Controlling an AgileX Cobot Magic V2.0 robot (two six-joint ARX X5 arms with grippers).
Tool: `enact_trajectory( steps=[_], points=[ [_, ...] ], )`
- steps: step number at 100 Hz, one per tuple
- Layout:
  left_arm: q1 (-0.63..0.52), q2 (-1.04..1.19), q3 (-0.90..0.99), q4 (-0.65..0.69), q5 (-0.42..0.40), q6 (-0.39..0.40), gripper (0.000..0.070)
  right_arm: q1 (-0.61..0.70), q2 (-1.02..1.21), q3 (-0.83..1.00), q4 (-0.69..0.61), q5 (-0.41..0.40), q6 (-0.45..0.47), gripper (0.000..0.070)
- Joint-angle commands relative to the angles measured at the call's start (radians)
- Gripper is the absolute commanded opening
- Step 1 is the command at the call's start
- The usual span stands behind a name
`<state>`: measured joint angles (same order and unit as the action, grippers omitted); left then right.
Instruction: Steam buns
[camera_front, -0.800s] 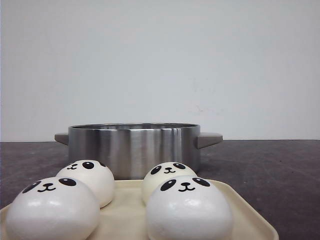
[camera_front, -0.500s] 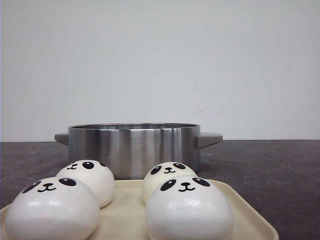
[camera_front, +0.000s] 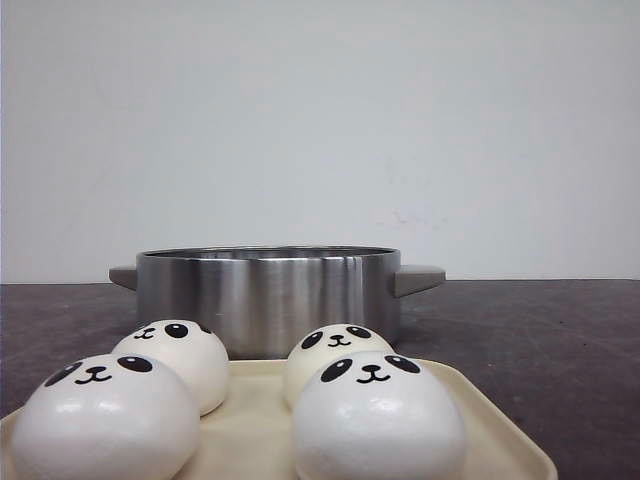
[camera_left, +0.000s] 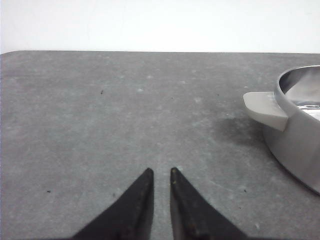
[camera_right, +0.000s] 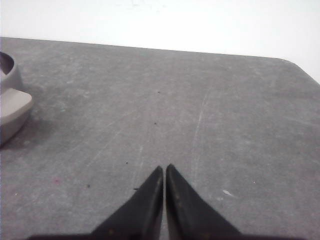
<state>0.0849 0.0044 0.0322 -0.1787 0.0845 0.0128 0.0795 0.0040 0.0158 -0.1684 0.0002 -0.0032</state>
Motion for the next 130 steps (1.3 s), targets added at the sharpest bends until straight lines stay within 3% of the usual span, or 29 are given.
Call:
enact_trajectory(
  steps=[1, 44, 59, 69, 75, 89, 100, 108, 117, 130],
  points=[
    [0.003, -0.002, -0.018, -0.006, 0.001, 0.013, 0.0016, 0.002, 0.0, -0.003, 0.011, 0.0, -0.005, 0.0008],
    [0.003, -0.002, -0.018, -0.006, 0.001, 0.013, 0.0016, 0.002, 0.0, -0.003, 0.012, -0.002, 0.003, 0.0008],
    [0.003, -0.002, -0.018, -0.006, 0.001, 0.013, 0.0016, 0.003, 0.0, -0.003, 0.012, -0.033, 0.142, 0.0008],
    [0.003, -0.002, -0.018, -0.006, 0.002, 0.007, 0.0016, 0.003, 0.0, -0.001, 0.018, -0.114, 0.339, 0.0008],
    [0.003, -0.002, -0.018, -0.005, 0.014, -0.055, 0.0016, 0.003, 0.0, -0.001, 0.048, -0.183, 0.435, 0.0008],
    [0.003, -0.002, -0.006, -0.009, 0.117, -0.395, 0.0013, 0.003, 0.0, -0.001, 0.148, -0.242, 0.542, 0.0007],
    [0.003, -0.002, 0.021, -0.008, 0.187, -0.531, 0.0011, 0.003, 0.0, 0.007, 0.28, -0.296, 0.62, 0.0007],
    [0.003, -0.002, 0.039, -0.008, 0.216, -0.594, 0.0011, 0.003, 0.0, 0.045, 0.309, -0.318, 0.629, 0.0005],
    [0.003, -0.002, 0.058, -0.008, 0.216, -0.644, 0.0011, 0.003, 0.0, 0.133, 0.249, -0.317, 0.618, 0.0005],
    [0.003, -0.002, 0.085, -0.006, 0.21, -0.66, 0.0011, 0.003, 0.019, 0.289, 0.115, -0.31, 0.493, 0.0005]
  ],
)
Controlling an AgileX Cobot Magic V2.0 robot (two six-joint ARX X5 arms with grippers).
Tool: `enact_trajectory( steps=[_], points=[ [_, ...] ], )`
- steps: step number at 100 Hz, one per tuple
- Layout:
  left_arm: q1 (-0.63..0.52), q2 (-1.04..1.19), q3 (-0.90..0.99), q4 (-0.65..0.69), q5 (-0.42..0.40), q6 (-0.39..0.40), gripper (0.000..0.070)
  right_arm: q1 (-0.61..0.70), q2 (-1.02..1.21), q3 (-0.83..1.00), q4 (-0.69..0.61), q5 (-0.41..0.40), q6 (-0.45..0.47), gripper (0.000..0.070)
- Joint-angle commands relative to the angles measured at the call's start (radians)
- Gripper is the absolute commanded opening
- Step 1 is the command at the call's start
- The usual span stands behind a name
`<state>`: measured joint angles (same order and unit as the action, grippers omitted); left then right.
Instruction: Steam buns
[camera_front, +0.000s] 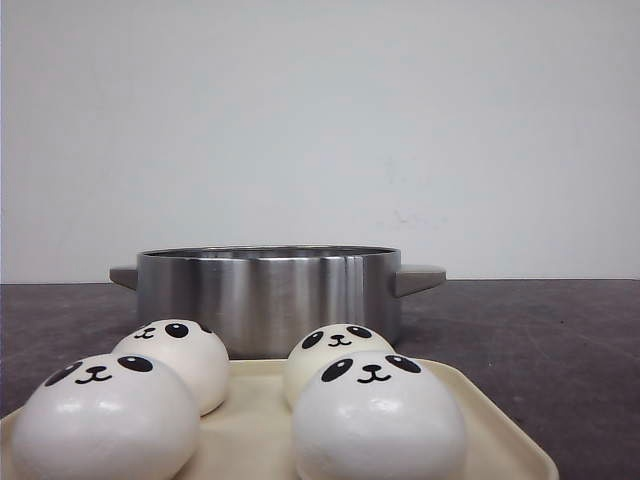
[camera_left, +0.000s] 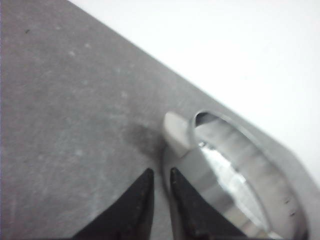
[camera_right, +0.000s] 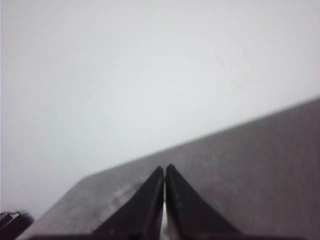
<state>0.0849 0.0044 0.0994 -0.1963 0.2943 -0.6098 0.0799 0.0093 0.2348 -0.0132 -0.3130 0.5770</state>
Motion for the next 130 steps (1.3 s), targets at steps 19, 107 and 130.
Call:
enact_trajectory(
  steps=[19, 107, 130],
  points=[
    [0.003, -0.001, 0.023, 0.051, 0.014, -0.039, 0.001, 0.003, 0.061, 0.247, -0.096, 0.003, -0.222, 0.0005],
    [-0.08, 0.496, 0.599, 0.024, 0.248, 0.319, 0.0014, 0.143, 0.689, 0.76, -0.453, -0.159, -0.507, 0.0005],
    [-0.087, 0.547, 0.61, -0.021, 0.264, 0.284, 0.0007, 0.368, 0.785, 0.76, -0.603, -0.09, -0.498, 0.0005]
  ],
)
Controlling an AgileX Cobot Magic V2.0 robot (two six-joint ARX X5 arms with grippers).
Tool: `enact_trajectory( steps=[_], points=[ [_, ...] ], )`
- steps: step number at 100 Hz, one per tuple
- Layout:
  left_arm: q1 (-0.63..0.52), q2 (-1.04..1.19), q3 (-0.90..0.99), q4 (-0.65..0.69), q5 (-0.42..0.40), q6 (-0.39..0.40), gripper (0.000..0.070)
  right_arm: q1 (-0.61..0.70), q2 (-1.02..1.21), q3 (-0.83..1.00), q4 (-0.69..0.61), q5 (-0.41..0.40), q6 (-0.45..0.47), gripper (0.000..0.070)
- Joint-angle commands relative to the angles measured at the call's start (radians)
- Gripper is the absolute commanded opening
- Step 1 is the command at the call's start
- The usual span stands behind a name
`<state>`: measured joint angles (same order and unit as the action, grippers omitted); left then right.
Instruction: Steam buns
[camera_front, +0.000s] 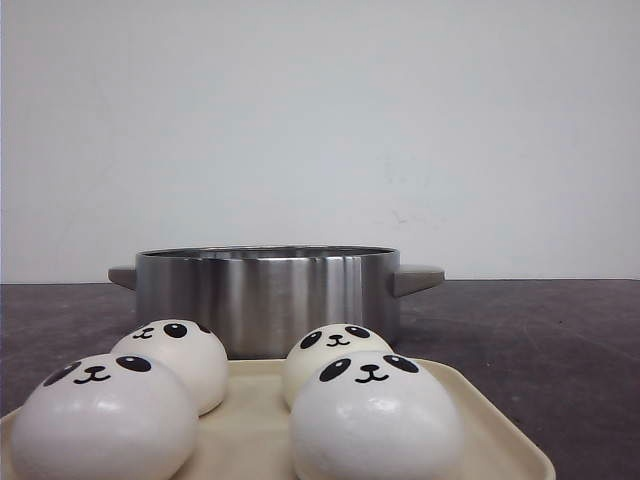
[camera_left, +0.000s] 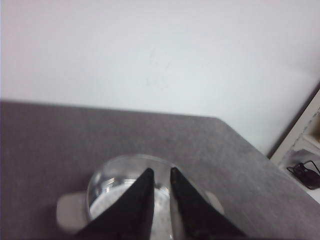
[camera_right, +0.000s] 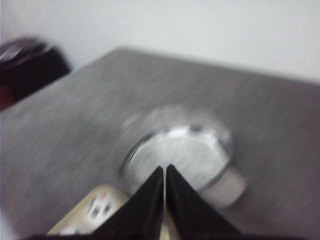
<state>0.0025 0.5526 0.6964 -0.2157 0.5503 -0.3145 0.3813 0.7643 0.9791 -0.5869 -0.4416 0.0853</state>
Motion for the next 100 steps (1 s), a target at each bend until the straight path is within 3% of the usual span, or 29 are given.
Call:
enact_trajectory(
  steps=[1, 17, 21, 26, 30, 34, 39, 57, 62, 75, 100],
  points=[
    [-0.005, -0.001, 0.013, -0.004, 0.008, -0.01, 0.0008, 0.072, 0.032, 0.016, -0.032, 0.043, -0.006, 0.0005],
    [-0.024, -0.001, 0.013, -0.064, 0.002, 0.026, 0.0009, 0.286, 0.113, 0.016, -0.075, 0.194, 0.019, 0.0009],
    [-0.034, -0.001, 0.013, -0.086, -0.005, 0.034, 0.0009, 0.338, 0.135, 0.016, -0.073, 0.239, 0.047, 0.0041],
    [-0.044, 0.0, 0.013, -0.113, -0.008, 0.047, 0.001, 0.398, 0.169, 0.016, -0.069, 0.29, 0.092, 0.018],
    [-0.051, 0.0, 0.013, -0.137, -0.01, 0.057, 0.002, 0.446, 0.206, 0.016, -0.06, 0.328, 0.148, 0.0365],
    [-0.058, 0.0, 0.013, -0.158, -0.01, 0.071, 0.003, 0.479, 0.236, 0.016, -0.053, 0.349, 0.201, 0.0499],
    [-0.067, -0.001, 0.013, -0.178, -0.01, 0.08, 0.003, 0.519, 0.285, 0.016, -0.041, 0.367, 0.27, 0.0587],
    [-0.11, -0.007, 0.013, -0.188, -0.011, 0.099, 0.0049, 0.583, 0.477, 0.016, -0.01, 0.395, 0.427, 0.0589],
    [-0.122, -0.01, 0.013, -0.189, -0.017, 0.101, 0.0132, 0.583, 0.523, 0.016, -0.008, 0.394, 0.455, 0.0589],
    [-0.164, -0.012, 0.013, -0.189, -0.072, 0.101, 0.0471, 0.554, 0.628, 0.016, -0.006, 0.388, 0.492, 0.0589],
    [-0.24, -0.012, 0.013, -0.234, -0.202, 0.151, 0.07, 0.508, 0.727, 0.016, 0.011, 0.389, 0.537, 0.0589]
  ],
)
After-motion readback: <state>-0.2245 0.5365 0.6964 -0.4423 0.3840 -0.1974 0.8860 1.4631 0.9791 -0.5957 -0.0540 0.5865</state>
